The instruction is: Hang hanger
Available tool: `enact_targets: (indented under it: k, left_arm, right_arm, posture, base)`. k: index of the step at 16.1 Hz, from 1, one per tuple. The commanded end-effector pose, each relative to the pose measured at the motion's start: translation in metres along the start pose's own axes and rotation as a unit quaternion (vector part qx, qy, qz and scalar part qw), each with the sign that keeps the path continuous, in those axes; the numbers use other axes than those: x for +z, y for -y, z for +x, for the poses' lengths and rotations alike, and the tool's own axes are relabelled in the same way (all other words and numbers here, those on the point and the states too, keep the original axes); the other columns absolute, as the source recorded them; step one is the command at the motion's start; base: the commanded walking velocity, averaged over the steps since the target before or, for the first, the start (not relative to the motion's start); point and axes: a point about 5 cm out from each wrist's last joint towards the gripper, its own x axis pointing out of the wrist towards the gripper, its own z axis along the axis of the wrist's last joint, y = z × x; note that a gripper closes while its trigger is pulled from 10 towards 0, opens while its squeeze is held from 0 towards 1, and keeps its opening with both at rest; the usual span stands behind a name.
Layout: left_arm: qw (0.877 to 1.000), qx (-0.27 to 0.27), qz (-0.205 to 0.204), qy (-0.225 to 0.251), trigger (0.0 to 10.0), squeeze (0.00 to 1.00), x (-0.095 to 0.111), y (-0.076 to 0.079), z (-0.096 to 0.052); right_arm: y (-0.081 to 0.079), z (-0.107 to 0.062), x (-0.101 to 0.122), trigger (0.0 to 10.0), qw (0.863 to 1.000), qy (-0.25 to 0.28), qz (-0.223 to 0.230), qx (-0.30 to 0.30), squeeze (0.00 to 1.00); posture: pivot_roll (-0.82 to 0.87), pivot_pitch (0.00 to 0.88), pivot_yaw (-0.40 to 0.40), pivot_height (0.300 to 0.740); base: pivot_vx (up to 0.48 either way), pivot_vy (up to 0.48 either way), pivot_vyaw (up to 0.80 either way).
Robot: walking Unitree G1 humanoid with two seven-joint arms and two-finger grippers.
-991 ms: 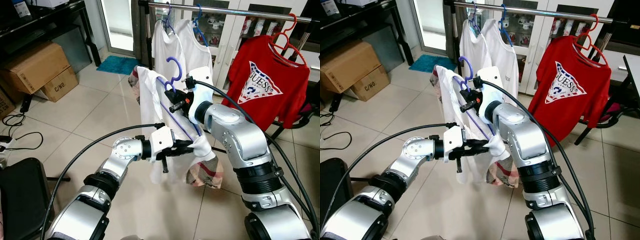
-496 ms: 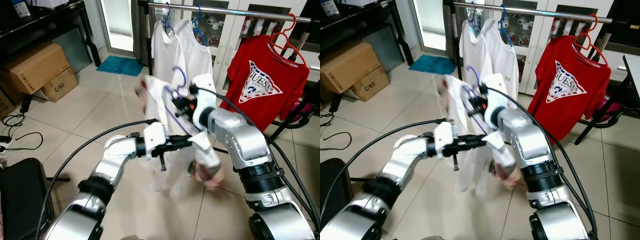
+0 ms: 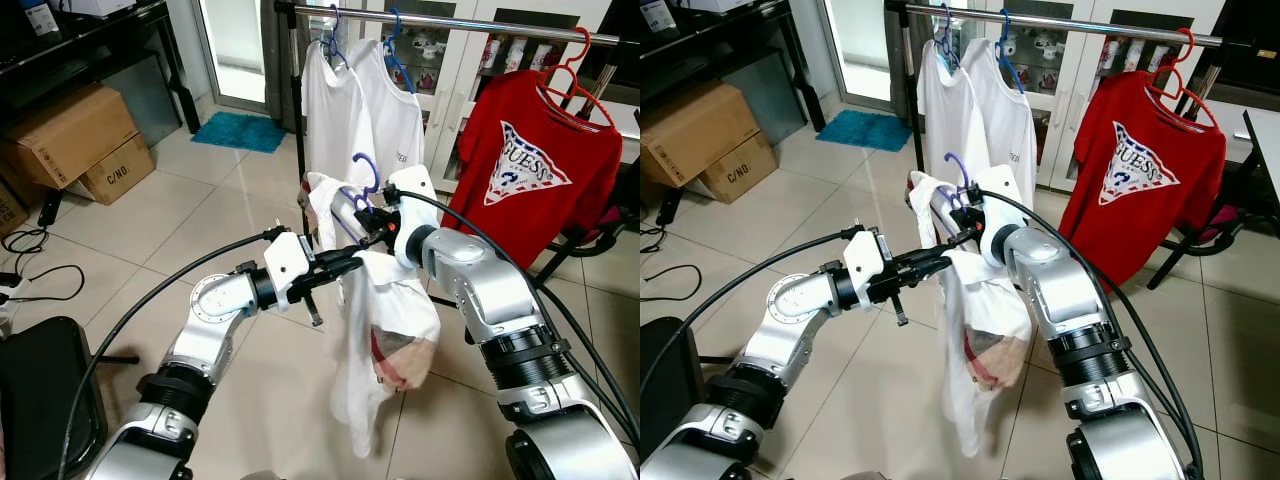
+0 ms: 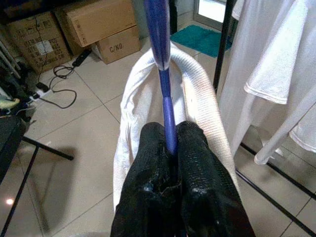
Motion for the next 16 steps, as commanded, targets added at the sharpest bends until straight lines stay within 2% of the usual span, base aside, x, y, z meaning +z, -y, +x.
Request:
enact_targets:
  k: [1, 3, 4, 5, 6, 9, 13, 16]
  left_arm:
    - [1.000, 0.008, 0.010, -0.017, 0.0, 0.00, -0.002, -0.002, -0.003]
    - [1.000, 0.005, 0.006, -0.025, 0.0, 0.00, -0.003, 0.000, -0.002]
    - [1.000, -0.013, -0.002, -0.027, 4.3, 0.00, -0.004, 0.004, -0.001]
    - [0.999, -0.023, -0.015, -0.021, 10.0, 0.00, -0.003, 0.008, 0.002]
    - [0.999, -0.027, -0.024, -0.018, 10.0, 1.00, -0.003, 0.010, 0.005]
    - [0.999, -0.029, -0.038, -0.016, 10.0, 1.00, -0.001, 0.009, 0.005]
    - [0.997, -0.005, -0.066, -0.026, 10.0, 1.00, -0.003, 0.004, -0.012]
    - [0.995, 0.054, -0.078, -0.018, 10.0, 1.00, 0.000, -0.001, -0.025]
  right_arm:
    - [0.000, 0.000, 0.001, 10.0, 1.000, 0.006, -0.004, 0.006, 0.00]
    - [0.001, 0.000, 0.003, 10.0, 1.000, 0.009, -0.006, 0.005, 0.00]
    - [0.002, 0.000, 0.003, 10.0, 1.000, 0.011, -0.007, 0.005, 0.00]
    - [0.002, -0.001, 0.003, 10.0, 1.000, 0.013, -0.008, 0.004, 0.00]
    - [0.003, -0.001, 0.004, 10.0, 1.000, 0.014, -0.009, 0.003, 0.00]
    - [0.004, -0.003, 0.003, 10.0, 1.000, 0.015, -0.008, 0.001, 0.00]
    - [0.014, -0.010, -0.012, 10.0, 1.000, 0.005, 0.010, -0.027, 0.00]
    - [0.024, -0.019, -0.027, 10.0, 0.997, -0.001, 0.029, -0.068, 0.00]
  posture:
    - [-0.08, 0.001, 0.025, 0.740]
    - [-0.08, 0.001, 0.027, 0.740]
    - [-0.08, 0.001, 0.027, 0.740]
    - [-0.08, 0.001, 0.027, 0.740]
    - [-0.08, 0.003, 0.032, 0.740]
    - [-0.08, 0.001, 0.037, 0.740]
    - [-0.08, 0.000, 0.040, 0.740]
    - [-0.08, 0.000, 0.044, 0.740]
  base:
    - [0.000, 0.000, 0.00]
    - [0.000, 0.000, 0.00]
    - [0.000, 0.000, 0.00]
    - [0.000, 0.000, 0.00]
    - [0.000, 0.000, 0.00]
    - [0.000, 0.000, 0.00]
    - [0.000, 0.000, 0.00]
    - [0.000, 0.000, 0.00]
